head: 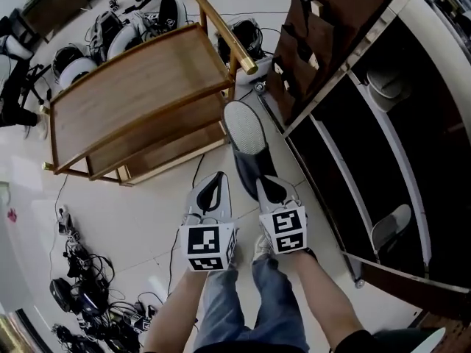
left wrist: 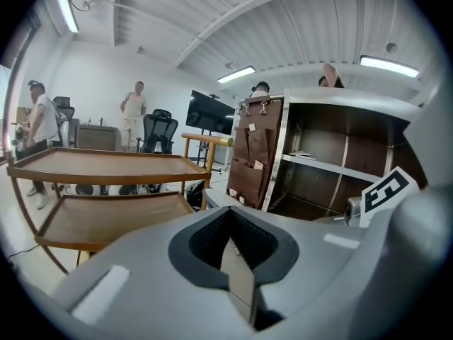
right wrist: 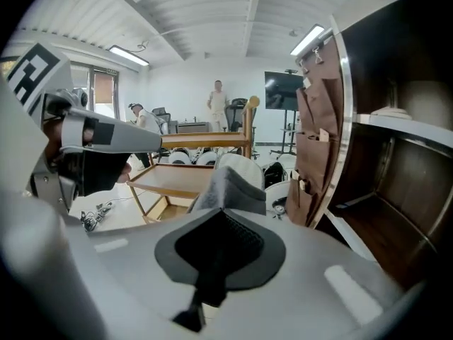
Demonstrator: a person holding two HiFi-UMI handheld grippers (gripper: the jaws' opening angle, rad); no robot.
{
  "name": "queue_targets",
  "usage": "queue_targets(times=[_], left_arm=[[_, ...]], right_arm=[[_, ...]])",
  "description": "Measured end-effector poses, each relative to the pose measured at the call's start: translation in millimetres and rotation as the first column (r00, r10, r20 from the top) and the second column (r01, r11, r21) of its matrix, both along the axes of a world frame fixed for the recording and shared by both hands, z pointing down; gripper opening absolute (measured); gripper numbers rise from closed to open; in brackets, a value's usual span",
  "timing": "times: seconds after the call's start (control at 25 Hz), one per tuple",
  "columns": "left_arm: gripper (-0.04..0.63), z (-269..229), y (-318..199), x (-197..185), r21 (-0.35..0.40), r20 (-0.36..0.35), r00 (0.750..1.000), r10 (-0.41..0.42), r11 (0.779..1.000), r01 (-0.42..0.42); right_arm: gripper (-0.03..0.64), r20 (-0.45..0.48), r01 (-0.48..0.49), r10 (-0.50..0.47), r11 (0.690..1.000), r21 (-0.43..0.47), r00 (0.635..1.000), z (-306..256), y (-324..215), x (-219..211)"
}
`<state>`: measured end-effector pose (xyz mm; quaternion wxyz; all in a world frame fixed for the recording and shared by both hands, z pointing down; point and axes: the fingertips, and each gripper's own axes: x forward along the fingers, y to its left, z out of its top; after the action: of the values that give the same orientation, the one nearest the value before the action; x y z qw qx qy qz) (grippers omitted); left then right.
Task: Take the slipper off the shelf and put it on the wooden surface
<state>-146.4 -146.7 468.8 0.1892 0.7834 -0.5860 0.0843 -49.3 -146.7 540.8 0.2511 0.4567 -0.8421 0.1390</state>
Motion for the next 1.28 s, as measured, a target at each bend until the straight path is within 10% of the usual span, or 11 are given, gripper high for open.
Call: queue_targets(times=[0.6,1.28], left_arm=[[0.006,20.7,-25.4,-71.1,0.016,0.009,0.974,-0.225,0.974,0.224],[0.006,79.2,-98.7,-127.3,0.036,-0.003,0.972,-0.234,0.971,0.234]], right_arm=[[0.009,-0.016,0.19,-0.192,0.98,-0.056,0.981,62.3,-67.8,-81.0],[0.009,-0.014,0.189,-0.189,0.982,-0.017,0.982,110.5,-171.3,-159.0]])
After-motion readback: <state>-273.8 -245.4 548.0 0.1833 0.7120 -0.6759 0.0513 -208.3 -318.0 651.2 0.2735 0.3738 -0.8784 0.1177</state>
